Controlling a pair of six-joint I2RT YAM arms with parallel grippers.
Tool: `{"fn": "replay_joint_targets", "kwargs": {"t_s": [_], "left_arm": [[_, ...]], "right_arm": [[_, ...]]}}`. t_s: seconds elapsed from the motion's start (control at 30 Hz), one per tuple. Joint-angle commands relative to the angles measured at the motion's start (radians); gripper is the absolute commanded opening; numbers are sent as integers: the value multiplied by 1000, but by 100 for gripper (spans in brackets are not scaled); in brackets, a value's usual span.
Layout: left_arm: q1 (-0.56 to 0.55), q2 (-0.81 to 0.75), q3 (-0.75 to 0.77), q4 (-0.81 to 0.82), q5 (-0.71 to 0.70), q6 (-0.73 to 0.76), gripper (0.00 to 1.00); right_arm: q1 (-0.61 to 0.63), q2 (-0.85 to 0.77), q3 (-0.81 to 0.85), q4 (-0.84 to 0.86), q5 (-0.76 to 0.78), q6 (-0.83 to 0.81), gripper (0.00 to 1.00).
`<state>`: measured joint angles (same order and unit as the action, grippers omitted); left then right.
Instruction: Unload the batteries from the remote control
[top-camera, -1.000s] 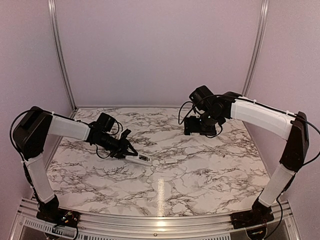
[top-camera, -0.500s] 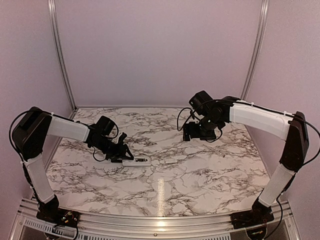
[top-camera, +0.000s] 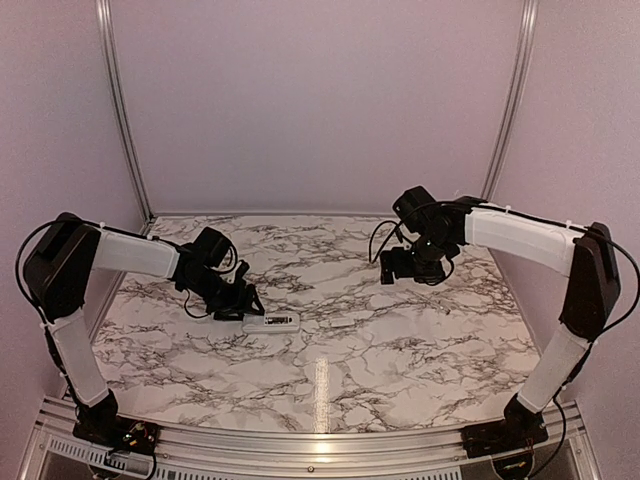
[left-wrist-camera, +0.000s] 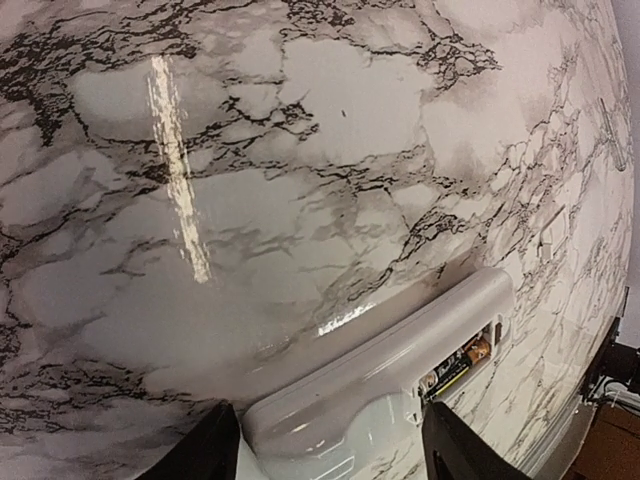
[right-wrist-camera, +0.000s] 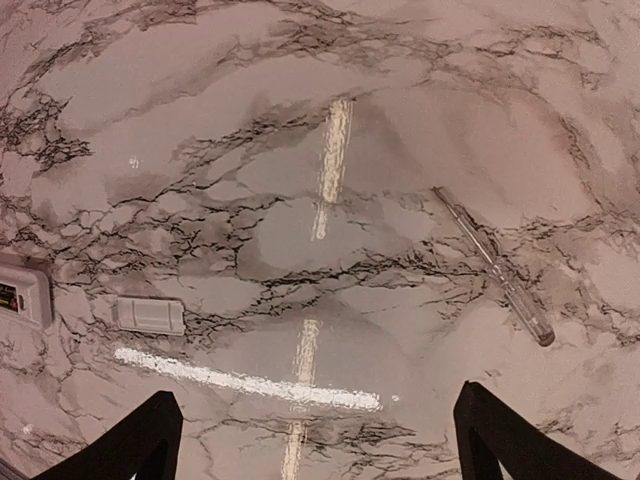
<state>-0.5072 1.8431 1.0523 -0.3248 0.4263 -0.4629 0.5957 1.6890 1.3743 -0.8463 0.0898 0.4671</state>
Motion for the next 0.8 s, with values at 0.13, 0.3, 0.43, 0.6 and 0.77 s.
{"fn": "replay_joint_targets", "kwargs": {"t_s": [0.13,0.3,0.43,0.6,0.77], "left_arm": [[9,-24,9,-168,-174,13,77],[7,-80,62,-233,-262,15,83],[8,-120,93,-254,-286,26,84],[8,-167,101,-262,-296,36,84],[9,-201,92,-266,-298,30,84]], "right_arm": [[-139,24,-38,-19,6,-40,95],[-219,42,-69,-1,-1,-87,96],[-271,102,-79,-4,11,-128,95],[-277,165,-82,5,25,-188,93],[-278,221,-80,18,12,-232,89]]}}
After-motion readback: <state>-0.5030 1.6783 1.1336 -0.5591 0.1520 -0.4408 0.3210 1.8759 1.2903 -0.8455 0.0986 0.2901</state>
